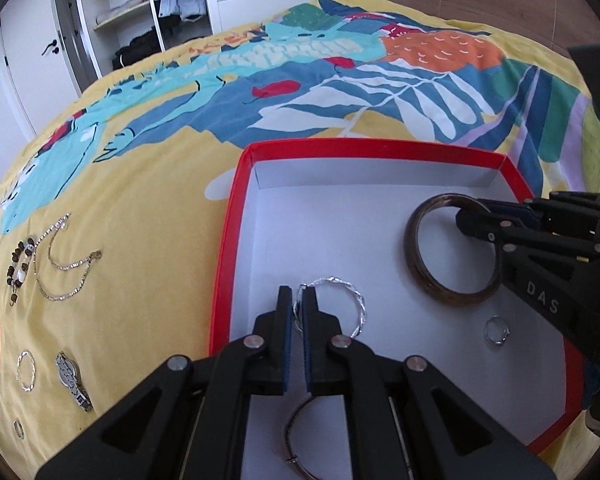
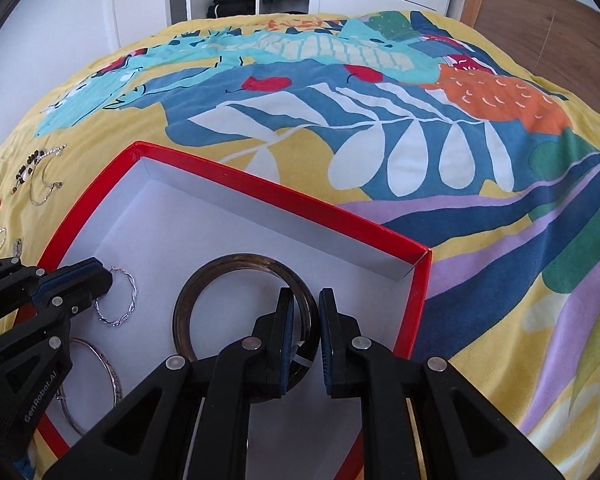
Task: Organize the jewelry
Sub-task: 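Carry the brown bangle and the twisted hoop in both grippers into the red box, then open the left gripper to release the hoop while the right gripper releases the brown bangle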
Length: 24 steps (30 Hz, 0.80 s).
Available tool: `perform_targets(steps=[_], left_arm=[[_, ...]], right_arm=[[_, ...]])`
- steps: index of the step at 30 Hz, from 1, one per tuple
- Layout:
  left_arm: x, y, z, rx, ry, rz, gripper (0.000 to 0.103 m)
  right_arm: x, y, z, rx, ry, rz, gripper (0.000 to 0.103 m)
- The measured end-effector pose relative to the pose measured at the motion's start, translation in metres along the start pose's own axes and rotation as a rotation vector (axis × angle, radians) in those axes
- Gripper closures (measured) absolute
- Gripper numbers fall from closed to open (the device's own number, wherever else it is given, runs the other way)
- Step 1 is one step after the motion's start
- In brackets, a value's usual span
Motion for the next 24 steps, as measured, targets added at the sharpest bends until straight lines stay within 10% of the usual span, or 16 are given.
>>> perform_targets(steps=[24], left_arm=[[0.001, 0.008, 0.035, -0.059, 0.057, -0.023, 0.081]], right_arm=[[-0.004, 0.008, 0.046, -0.08, 0.042, -0.008, 0.058]])
Point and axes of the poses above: each gripper's, at about its wrist camera, not at the fingertips, and z roughly against the way its jaws point, x to its left, y to its underside, the point moved 2 cm from there along -z, roughly the way its jaws point, and after that the axes turned 8 degrees about x, right-handed, at the moved point
